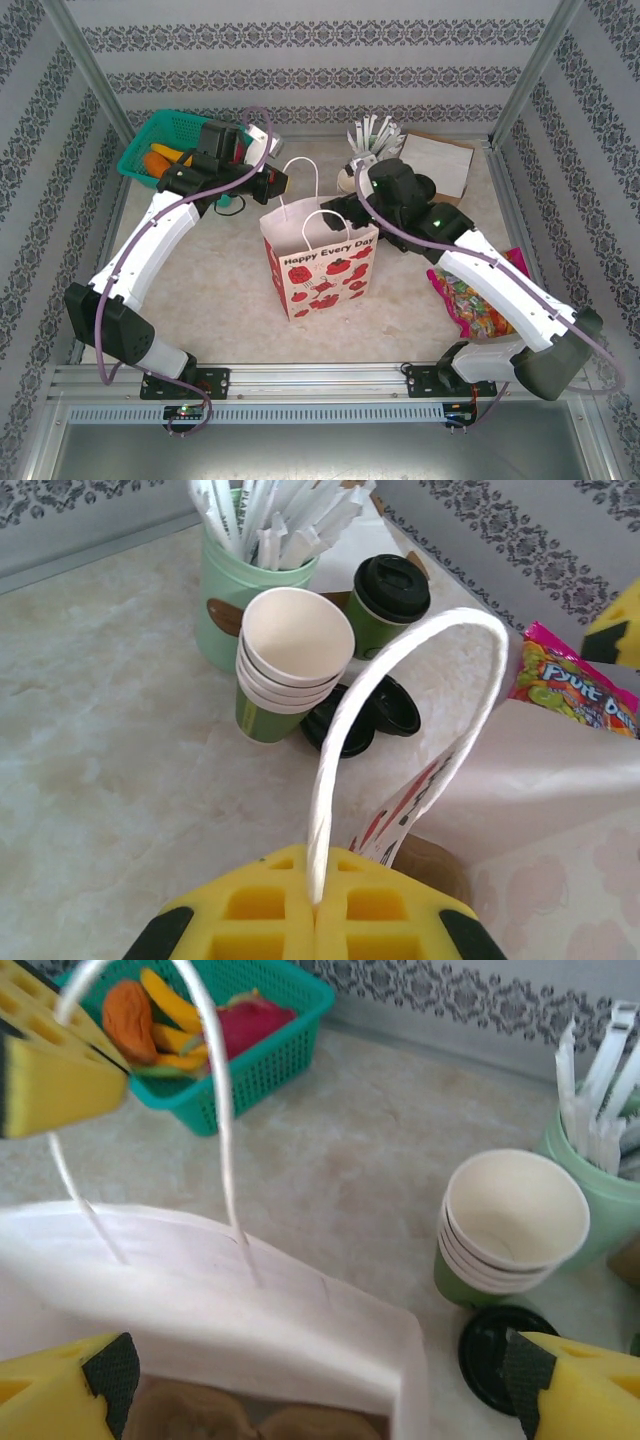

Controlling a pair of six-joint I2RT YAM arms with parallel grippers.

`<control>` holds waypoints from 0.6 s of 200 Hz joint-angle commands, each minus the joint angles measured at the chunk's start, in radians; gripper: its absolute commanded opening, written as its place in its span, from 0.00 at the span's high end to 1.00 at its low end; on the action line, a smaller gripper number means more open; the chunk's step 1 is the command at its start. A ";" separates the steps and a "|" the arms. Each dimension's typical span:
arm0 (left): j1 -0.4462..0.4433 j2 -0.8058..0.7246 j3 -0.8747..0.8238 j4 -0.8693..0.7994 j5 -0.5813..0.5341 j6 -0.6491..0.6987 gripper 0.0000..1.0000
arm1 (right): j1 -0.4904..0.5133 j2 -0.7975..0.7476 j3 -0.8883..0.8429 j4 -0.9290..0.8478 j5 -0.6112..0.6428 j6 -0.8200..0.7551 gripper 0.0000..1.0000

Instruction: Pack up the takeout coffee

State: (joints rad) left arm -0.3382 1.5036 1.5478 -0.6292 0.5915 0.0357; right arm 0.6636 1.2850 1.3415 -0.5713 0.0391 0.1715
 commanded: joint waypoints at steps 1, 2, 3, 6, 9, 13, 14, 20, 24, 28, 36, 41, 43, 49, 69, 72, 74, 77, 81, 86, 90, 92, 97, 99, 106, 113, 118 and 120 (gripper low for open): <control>0.014 -0.030 -0.017 0.015 0.086 0.083 1.00 | -0.060 -0.011 0.033 -0.121 -0.150 -0.122 0.17; 0.013 -0.029 -0.016 0.014 0.088 0.084 1.00 | -0.064 -0.011 0.033 -0.123 -0.156 -0.129 0.18; 0.014 -0.029 -0.017 0.014 0.090 0.085 1.00 | -0.064 -0.010 0.033 -0.123 -0.166 -0.137 0.19; 0.013 -0.029 -0.016 0.014 0.096 0.087 1.00 | -0.077 -0.009 0.033 -0.126 -0.185 -0.166 0.22; 0.013 -0.027 -0.015 0.013 0.102 0.090 1.00 | -0.084 -0.008 0.034 -0.126 -0.195 -0.179 0.23; 0.013 -0.028 -0.015 0.013 0.111 0.094 1.00 | -0.097 -0.005 0.036 -0.128 -0.215 -0.210 0.25; 0.013 -0.027 -0.015 0.013 0.112 0.094 1.00 | -0.099 -0.005 0.037 -0.128 -0.220 -0.217 0.25; 0.014 -0.026 -0.013 0.013 0.127 0.102 1.00 | -0.119 0.000 0.039 -0.126 -0.251 -0.256 0.27; 0.013 -0.024 -0.013 0.015 0.136 0.106 1.00 | -0.135 0.007 0.044 -0.128 -0.277 -0.283 0.27; 0.014 -0.023 -0.014 0.016 0.142 0.109 1.00 | -0.146 0.012 0.051 -0.130 -0.301 -0.304 0.27; 0.013 -0.020 -0.014 0.018 0.153 0.114 1.00 | -0.167 0.030 0.073 -0.141 -0.345 -0.343 0.26; 0.013 -0.019 -0.013 0.016 0.156 0.115 1.00 | -0.174 0.043 0.090 -0.148 -0.363 -0.365 0.26; 0.013 -0.018 -0.011 0.016 0.157 0.115 1.00 | -0.176 0.049 0.098 -0.151 -0.371 -0.372 0.26; 0.013 -0.015 -0.009 0.015 0.156 0.115 1.00 | -0.184 0.066 0.117 -0.163 -0.399 -0.400 0.25; 0.013 -0.011 -0.006 0.014 0.156 0.118 1.00 | -0.190 0.124 0.172 -0.210 -0.447 -0.504 0.27; 0.013 -0.010 -0.005 0.015 0.157 0.117 1.00 | -0.190 0.133 0.179 -0.214 -0.450 -0.518 0.27; 0.014 -0.010 -0.005 0.017 0.158 0.116 1.00 | -0.190 0.136 0.181 -0.216 -0.452 -0.522 0.27; 0.013 -0.011 -0.006 0.019 0.159 0.116 1.00 | -0.191 0.144 0.186 -0.220 -0.456 -0.534 0.27; 0.013 -0.009 -0.005 0.020 0.160 0.115 1.00 | -0.192 0.157 0.199 -0.228 -0.466 -0.550 0.27; 0.014 -0.009 -0.005 0.023 0.160 0.114 1.00 | -0.193 0.172 0.216 -0.239 -0.478 -0.567 0.27; 0.014 -0.007 -0.003 0.025 0.160 0.112 1.00 | -0.194 0.186 0.233 -0.253 -0.489 -0.581 0.27; 0.013 -0.006 -0.002 0.025 0.160 0.112 1.00 | -0.194 0.193 0.243 -0.263 -0.495 -0.588 0.27; 0.013 -0.003 0.000 0.026 0.161 0.110 1.00 | -0.194 0.213 0.269 -0.285 -0.509 -0.604 0.27; 0.013 -0.003 0.001 0.026 0.163 0.109 1.00 | -0.194 0.222 0.278 -0.295 -0.513 -0.611 0.27; 0.013 0.001 0.004 0.027 0.168 0.108 1.00 | -0.194 0.250 0.315 -0.318 -0.518 -0.629 0.27; 0.013 0.005 0.008 0.027 0.175 0.107 1.00 | -0.194 0.275 0.339 -0.330 -0.510 -0.647 0.27; 0.013 0.007 0.008 0.029 0.180 0.105 1.00 | -0.194 0.292 0.352 -0.333 -0.506 -0.667 0.26; 0.013 0.007 0.008 0.029 0.183 0.104 1.00 | -0.194 0.298 0.355 -0.335 -0.506 -0.677 0.26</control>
State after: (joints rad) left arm -0.3382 1.5028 1.5467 -0.6281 0.7307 0.1215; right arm 0.4732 1.5223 1.6157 -0.8238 -0.4053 -0.3653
